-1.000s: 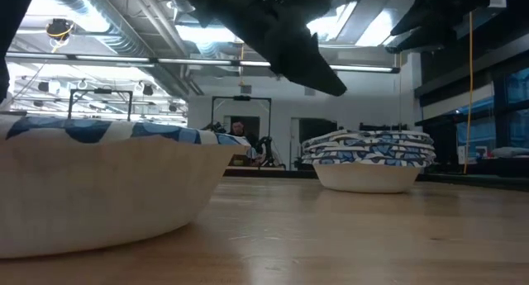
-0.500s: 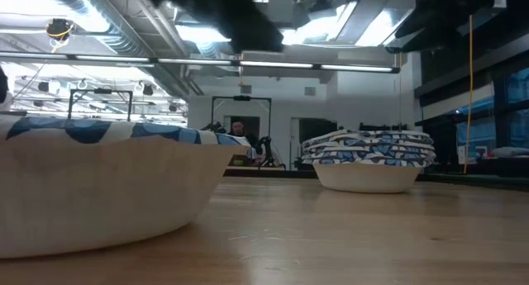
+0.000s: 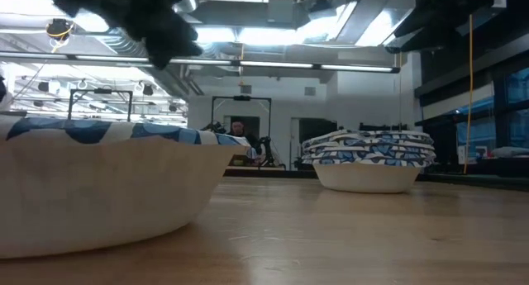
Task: Nest bowls inside each other
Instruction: Stack the white bowl on top of the white bowl
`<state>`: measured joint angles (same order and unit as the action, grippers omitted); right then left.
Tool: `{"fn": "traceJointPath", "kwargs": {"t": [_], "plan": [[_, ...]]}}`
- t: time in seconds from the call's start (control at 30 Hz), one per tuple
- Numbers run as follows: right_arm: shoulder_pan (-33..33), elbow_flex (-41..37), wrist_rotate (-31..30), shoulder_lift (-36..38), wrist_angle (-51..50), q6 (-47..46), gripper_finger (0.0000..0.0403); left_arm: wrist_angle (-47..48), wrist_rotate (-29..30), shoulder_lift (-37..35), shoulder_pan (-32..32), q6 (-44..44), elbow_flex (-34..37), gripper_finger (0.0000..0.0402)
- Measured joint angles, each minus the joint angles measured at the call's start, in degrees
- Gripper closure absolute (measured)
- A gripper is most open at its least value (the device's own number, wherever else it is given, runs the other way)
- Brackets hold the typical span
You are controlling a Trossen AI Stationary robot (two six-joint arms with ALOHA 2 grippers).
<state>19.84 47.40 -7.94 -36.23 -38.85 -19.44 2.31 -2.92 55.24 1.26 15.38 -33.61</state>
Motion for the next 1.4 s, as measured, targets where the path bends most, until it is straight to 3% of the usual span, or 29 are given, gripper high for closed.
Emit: {"fn": "traceJointPath", "kwargs": {"t": [0.13, 0.3, 0.5, 0.7, 0.97, 1.2, 1.4], "plan": [[0.0, 0.0, 0.0, 0.0, 0.5, 0.0, 0.0175, 0.4, 0.0, -3.7, -2.5, 10.3, 3.5, 0.0257], [0.0, 0.0, 0.0, 0.0, 1.3, 0.0, 0.0175, 6.9, 1.4, -5.5, -5.3, 12.4, 4.4, 0.0260], [0.0, 0.0, 0.0, 0.0, 1.6, 0.0, 0.0175, 13.0, 12.7, -4.3, -11.1, 14.5, 4.4, 0.0260], [0.0, 0.0, -0.8, 0.0, 1.5, -1.3, 0.0175, 13.0, 23.6, -2.2, -18.3, 14.4, 4.0, 0.0260], [0.0, 0.0, -1.1, 0.0, 1.5, 0.8, 0.0175, 24.6, 35.4, 6.0, -25.0, 14.5, -6.5, 0.0260], [0.0, 0.0, -1.0, 0.0, 0.7, 1.7, 0.0175, 35.5, 36.3, 17.4, -26.7, 23.4, -14.5, 0.0260], [0.0, 0.0, -1.0, 0.0, -0.5, 1.7, 0.0175, 36.9, 33.6, 23.9, -30.4, 31.5, -17.1, 0.0260]]}}
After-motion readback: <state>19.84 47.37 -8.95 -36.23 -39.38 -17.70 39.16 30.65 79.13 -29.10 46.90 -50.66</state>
